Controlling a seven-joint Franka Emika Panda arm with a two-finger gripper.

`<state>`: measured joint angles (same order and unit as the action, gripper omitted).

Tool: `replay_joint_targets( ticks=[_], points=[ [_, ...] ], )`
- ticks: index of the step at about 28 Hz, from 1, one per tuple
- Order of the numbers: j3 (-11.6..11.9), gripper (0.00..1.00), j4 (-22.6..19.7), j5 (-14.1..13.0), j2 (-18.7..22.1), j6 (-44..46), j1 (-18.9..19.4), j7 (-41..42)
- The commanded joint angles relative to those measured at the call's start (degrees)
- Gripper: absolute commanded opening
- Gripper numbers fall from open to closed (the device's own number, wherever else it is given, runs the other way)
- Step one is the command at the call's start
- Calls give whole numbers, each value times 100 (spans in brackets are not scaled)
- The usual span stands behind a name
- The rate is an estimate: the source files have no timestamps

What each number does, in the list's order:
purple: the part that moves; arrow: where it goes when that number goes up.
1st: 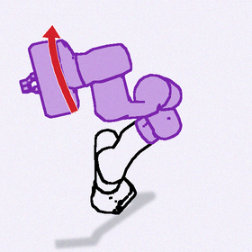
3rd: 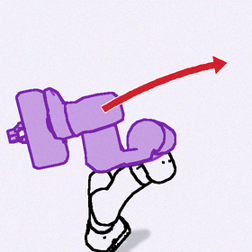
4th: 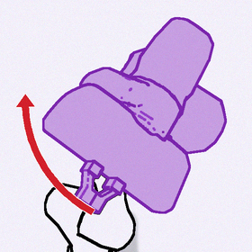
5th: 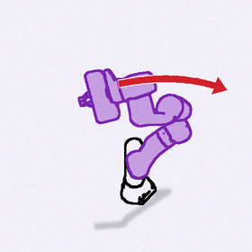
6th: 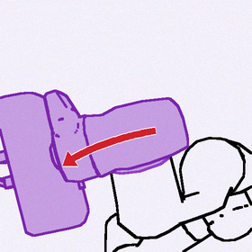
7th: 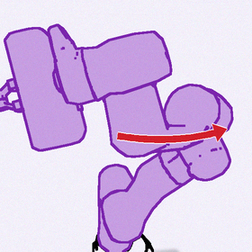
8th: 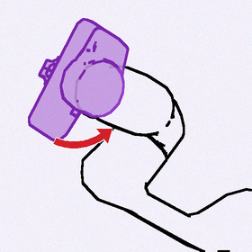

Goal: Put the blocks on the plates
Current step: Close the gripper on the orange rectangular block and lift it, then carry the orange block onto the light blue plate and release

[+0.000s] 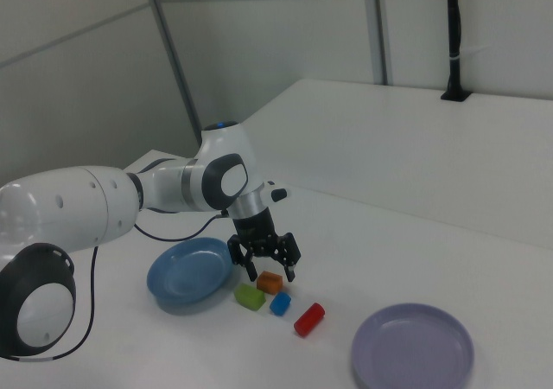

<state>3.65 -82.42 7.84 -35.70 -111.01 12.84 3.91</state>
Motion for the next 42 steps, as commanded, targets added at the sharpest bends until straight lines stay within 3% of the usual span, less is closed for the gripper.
replay_joint_targets(
  ticks=[1, 3, 5, 9, 17, 23, 29, 36, 42],
  points=[
    [40, 39, -248, 192, 72, -131, 140, -101],
    [40, 26, -248, 192, 72, -131, 140, -110],
    [40, 24, -248, 183, 72, -131, 140, -110],
    [40, 0, -248, 157, 72, -122, 140, -118],
    [40, 0, -178, 95, 124, -70, 140, -250],
    [14, 0, -169, 69, 432, -35, 140, -285],
    [-232, 0, -73, -125, 766, 263, 148, -303],
    [-856, 3, -2, -107, 757, 537, 236, -522],
    [-953, 3, -125, 130, 565, 458, 667, -918]
  ],
)
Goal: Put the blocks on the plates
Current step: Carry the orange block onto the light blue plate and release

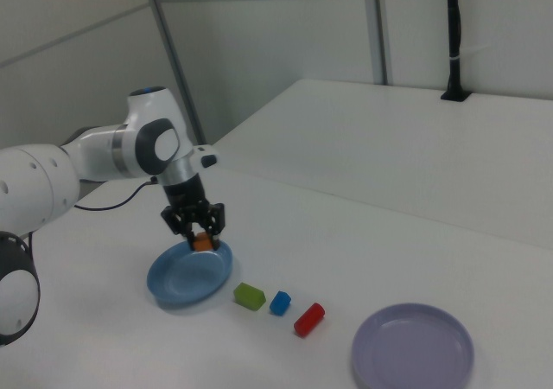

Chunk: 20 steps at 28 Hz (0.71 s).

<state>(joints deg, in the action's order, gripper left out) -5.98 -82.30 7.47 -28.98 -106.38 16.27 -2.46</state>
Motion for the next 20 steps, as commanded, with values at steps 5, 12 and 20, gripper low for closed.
replay_joint_targets(
  ticks=[5, 12, 20],
  points=[
    [0, 2, -137, 167, -248, -155, 376, -281],
    [9, 22, -155, 308, -415, -146, 526, -290],
    [18, 100, -198, 466, -406, -93, 535, -290]
  ],
)
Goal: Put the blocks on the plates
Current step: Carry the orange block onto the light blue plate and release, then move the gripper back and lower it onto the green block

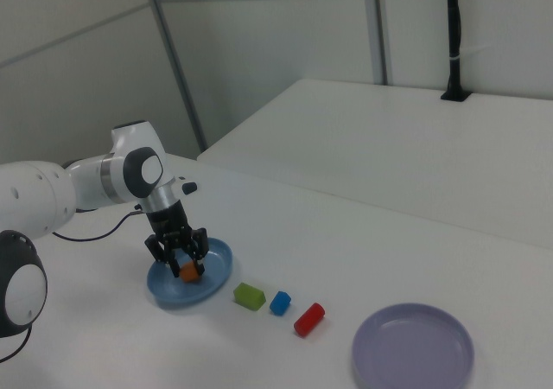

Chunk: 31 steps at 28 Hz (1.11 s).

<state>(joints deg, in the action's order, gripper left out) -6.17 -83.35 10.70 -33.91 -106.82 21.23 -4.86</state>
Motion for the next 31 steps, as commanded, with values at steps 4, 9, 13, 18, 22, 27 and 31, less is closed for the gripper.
replay_joint_targets(
  ticks=[4, 9, 13, 18, 22, 27, 31],
  points=[
    [63, 100, -68, 134, 130, -5, 31, -50],
    [177, 100, -50, 47, 349, 370, -13, -67],
    [423, 100, -41, -41, 490, 724, -57, -146],
    [819, 100, -59, -287, 508, 760, -206, -313],
    [977, 100, -94, -296, 473, 777, -400, -287],
    [977, 100, -103, -287, 359, 795, -532, -261],
    [969, 100, -146, -349, 280, 786, -654, -252]
  ],
)
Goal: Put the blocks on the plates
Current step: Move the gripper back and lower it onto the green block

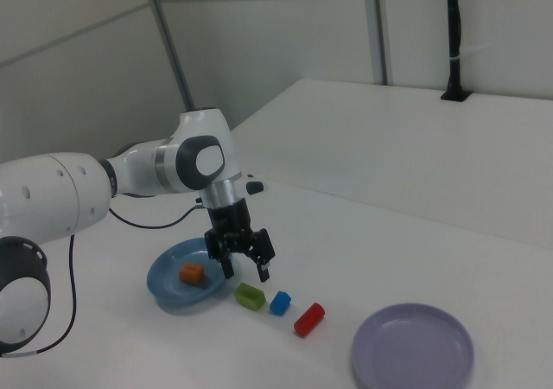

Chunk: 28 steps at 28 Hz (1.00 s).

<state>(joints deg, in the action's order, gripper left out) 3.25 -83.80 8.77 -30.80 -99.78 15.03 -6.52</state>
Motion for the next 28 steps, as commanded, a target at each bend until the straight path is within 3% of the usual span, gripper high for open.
replay_joint_targets(
  ticks=[1, 6, 24, 25, 28],
  points=[
    [27, 100, -119, -217, -31, 81, -53, -77],
    [27, 100, -154, -692, -40, 99, -80, 98],
    [35, 99, -128, -675, -303, 55, -88, 134],
    [35, 93, -119, -683, -303, 55, -88, 142],
    [35, 56, -111, -683, -303, 46, -115, 169]
  ],
)
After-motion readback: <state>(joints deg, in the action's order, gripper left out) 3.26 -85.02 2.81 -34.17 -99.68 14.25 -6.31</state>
